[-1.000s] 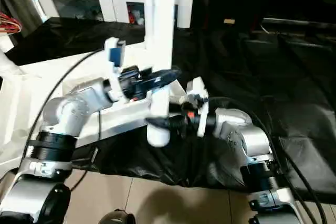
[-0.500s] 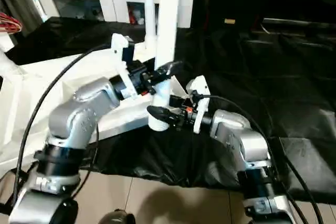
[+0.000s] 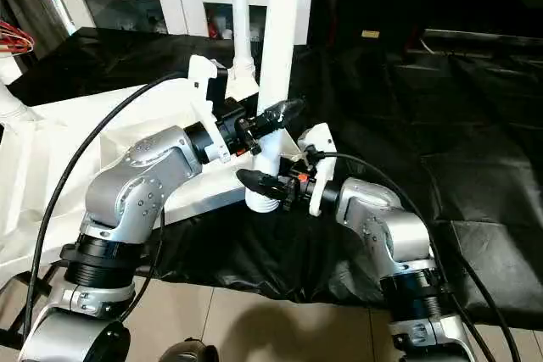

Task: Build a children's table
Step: Insert table leg to table base

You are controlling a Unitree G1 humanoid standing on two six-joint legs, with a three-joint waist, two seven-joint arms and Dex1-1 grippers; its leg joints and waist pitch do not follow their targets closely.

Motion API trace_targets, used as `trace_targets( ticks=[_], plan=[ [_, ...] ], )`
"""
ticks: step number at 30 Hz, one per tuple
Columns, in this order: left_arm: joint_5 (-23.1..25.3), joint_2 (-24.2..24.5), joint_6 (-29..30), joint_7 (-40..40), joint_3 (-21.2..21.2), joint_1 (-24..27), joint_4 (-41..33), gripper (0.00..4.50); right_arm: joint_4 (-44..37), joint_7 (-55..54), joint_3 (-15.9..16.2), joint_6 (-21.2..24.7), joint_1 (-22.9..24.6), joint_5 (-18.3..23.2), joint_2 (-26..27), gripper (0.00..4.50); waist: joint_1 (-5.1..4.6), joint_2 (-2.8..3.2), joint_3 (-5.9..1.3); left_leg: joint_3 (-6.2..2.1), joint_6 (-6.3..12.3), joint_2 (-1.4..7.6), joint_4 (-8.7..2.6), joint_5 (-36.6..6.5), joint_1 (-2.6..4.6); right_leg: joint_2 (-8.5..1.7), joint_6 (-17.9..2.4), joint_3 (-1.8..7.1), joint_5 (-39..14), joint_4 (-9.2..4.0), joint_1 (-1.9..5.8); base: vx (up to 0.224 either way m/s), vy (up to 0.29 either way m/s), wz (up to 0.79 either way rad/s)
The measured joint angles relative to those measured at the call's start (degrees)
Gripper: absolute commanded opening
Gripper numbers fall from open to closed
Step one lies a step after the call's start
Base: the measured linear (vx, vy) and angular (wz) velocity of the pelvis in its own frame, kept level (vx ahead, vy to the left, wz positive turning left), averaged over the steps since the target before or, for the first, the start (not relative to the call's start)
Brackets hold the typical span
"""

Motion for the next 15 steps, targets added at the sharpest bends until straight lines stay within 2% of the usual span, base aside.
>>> trace_targets(
  ticks=[5,7,9,14,15],
  plan=[
    [-0.2,0.2,0.4,0.0,-0.1,0.3,-0.4,1.90,-0.2,0.8,0.5,-0.4,-0.1,0.0,-0.1,2.00,0.00,0.00,0.00,0.00,0.00,0.00,0.00,0.0,0.00,0.00,0.0,0.00,0.0,0.00,0.00,0.000,0.000,0.00],
    [-0.5,0.3,0.5,0.0,-0.1,0.3,-0.4,1.90,-0.2,1.2,0.4,-0.5,-0.1,0.0,-0.3,2.00,0.03,0.00,0.00,0.00,0.00,0.00,0.00,0.0,0.00,0.00,0.0,0.00,0.0,0.00,0.00,0.000,0.000,0.00],
    [-0.7,0.3,0.6,0.0,-0.2,0.3,-0.4,2.46,-0.2,1.6,0.5,-0.6,-0.1,0.0,-0.6,1.98,0.04,0.00,0.00,0.00,0.00,-0.01,0.01,0.0,0.00,0.00,0.0,0.01,0.0,0.00,0.01,0.000,0.000,0.00],
    [-5.4,1.4,3.2,-4.4,0.4,0.3,-0.6,2.81,-1.5,8.4,0.7,-0.4,1.6,2.9,-2.5,1.96,0.09,-0.01,0.00,0.00,0.01,0.00,0.00,0.0,-0.01,0.00,-0.1,0.00,0.1,0.00,0.00,0.000,0.000,0.00],
    [-6.1,1.5,3.3,-5.4,0.7,0.3,-0.6,3.04,-1.6,9.4,0.7,-0.3,1.7,3.3,-2.8,1.96,0.10,-0.01,0.00,0.00,0.01,0.00,0.01,0.0,0.00,0.00,-0.1,0.00,0.1,0.01,0.00,0.000,0.000,0.00]
  ],
)
